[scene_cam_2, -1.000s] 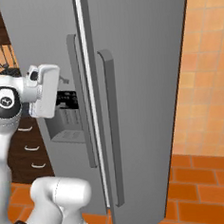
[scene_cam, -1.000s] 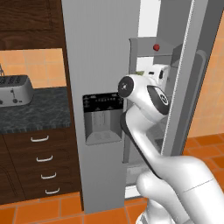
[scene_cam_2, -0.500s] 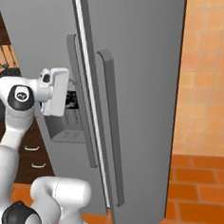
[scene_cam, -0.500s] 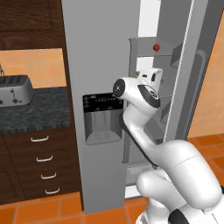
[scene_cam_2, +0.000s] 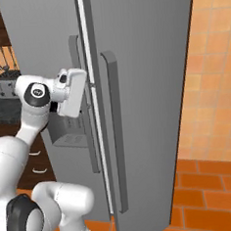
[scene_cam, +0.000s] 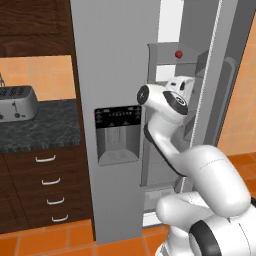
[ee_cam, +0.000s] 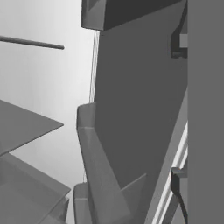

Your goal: Take the strawberry from the fridge and place it on top of the pancake, located on the dining counter.

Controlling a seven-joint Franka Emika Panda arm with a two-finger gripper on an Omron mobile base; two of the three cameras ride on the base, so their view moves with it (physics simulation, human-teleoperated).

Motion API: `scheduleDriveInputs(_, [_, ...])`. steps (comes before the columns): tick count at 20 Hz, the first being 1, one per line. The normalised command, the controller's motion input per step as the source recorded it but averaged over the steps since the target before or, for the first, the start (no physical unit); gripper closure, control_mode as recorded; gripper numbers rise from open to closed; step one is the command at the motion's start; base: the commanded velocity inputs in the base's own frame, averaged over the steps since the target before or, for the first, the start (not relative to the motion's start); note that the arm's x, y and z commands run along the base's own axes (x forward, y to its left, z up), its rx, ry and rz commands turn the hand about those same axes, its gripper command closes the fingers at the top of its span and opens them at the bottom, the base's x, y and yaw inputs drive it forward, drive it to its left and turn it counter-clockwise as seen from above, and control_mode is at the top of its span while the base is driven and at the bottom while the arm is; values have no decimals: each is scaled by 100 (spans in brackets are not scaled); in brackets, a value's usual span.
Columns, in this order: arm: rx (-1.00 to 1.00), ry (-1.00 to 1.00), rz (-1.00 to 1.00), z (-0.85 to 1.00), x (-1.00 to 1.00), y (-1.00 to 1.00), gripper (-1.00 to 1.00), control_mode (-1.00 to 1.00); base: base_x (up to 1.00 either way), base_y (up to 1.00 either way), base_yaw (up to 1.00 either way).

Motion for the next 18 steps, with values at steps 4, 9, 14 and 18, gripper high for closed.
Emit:
scheduleDriveInputs(4, [0,-2,-5,-4,-1,-57,-100,-100,0,0,0])
scheduleDriveInputs(9, [0,-15,-7,0,-44,-68,-100,-100,0,0,0])
scheduleDriveInputs(14, [2,-15,-9,0,-51,-69,-100,-100,0,0,0])
scheduleDriveInputs(18, [2,-7,-9,0,-13,-79,-100,-100,0,0,0])
